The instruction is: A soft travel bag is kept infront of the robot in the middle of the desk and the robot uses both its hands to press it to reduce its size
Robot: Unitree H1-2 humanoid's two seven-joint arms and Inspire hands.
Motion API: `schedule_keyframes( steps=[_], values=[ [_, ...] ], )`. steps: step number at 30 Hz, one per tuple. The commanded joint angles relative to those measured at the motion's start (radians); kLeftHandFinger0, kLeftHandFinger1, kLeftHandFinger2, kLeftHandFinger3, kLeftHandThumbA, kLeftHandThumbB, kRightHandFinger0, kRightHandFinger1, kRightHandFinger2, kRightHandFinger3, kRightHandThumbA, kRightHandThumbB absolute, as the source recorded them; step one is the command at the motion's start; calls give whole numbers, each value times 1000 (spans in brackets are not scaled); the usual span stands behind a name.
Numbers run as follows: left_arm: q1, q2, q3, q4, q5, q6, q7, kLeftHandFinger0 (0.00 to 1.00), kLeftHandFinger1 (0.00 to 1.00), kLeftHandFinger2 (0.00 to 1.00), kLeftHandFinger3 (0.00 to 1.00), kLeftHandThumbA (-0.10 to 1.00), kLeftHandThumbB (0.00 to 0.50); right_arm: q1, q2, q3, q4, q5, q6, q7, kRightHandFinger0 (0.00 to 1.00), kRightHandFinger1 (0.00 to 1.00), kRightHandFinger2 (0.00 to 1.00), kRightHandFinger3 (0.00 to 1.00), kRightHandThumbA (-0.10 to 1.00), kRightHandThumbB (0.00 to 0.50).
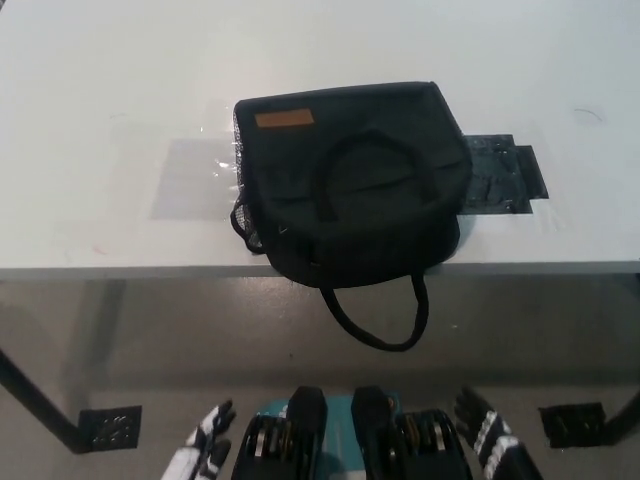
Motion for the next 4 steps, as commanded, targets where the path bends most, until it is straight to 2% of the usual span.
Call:
schedule_keyframes(
  steps=[1,2,4],
  values=[
    [0,24,32,2,-26,-131,28,1000,1000,1000,1000,1000,248,-16,44,-23,48,4,-274,-32,1000,1000,1000,1000,1000,153],
    [-11,26,35,1,-20,-148,32,1000,1000,1000,1000,1000,248,-26,41,-25,46,-2,-271,-36,1000,1000,1000,1000,1000,196],
    [-16,11,43,11,-27,-179,45,1000,1000,1000,1000,1000,240,-43,38,-39,68,16,-270,-35,1000,1000,1000,1000,1000,206]
  ],
)
